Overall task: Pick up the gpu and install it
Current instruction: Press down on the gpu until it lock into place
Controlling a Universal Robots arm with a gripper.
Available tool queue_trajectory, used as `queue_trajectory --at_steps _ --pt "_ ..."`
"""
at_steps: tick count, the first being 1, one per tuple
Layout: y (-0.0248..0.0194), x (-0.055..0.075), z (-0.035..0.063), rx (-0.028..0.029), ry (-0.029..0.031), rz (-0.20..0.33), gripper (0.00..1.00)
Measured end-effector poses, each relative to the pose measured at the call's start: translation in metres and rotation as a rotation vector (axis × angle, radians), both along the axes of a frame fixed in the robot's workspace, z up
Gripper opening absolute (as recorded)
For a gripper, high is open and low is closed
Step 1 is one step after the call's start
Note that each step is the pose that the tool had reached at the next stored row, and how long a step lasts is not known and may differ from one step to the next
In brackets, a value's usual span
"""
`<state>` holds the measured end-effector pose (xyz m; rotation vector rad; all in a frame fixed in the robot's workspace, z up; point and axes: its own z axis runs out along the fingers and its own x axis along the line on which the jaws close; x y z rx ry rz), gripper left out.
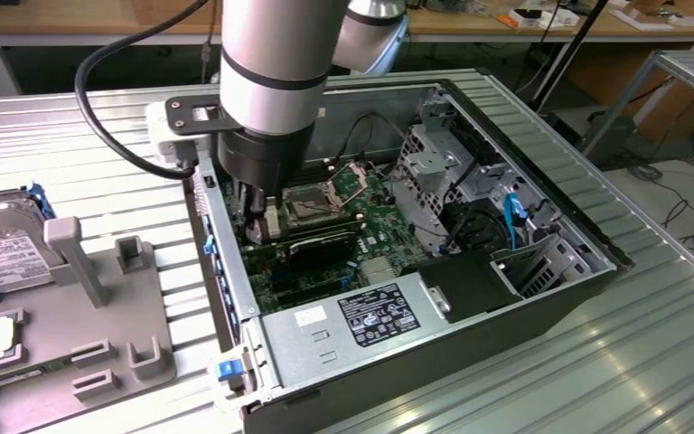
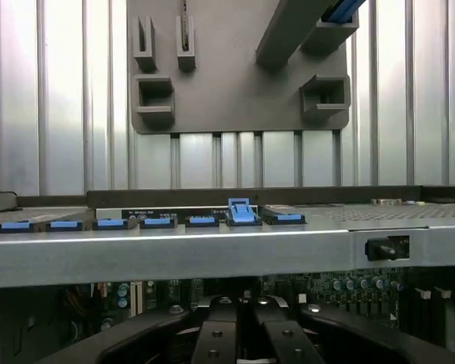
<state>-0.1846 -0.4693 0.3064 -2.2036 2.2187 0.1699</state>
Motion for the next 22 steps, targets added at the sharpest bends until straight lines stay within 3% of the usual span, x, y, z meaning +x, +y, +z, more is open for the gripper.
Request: queue_trajectory --at_steps 2,7,11,14,22 --pt "0.0000 0.006 0.0001 0.0008 0.0028 0.000 0.11" --pt "0.0006 0.024 0.0001 0.0093 0.0033 0.000 0.11" --pt "0.0013 0.046 0.0001 0.0095 0.0069 0.000 0.11" --pt "0.0013 0.063 0.0001 0.0094 0.0143 0.001 0.11" --pt "0.0013 0.064 0.0001 0.0095 0.0147 0.001 0.11"
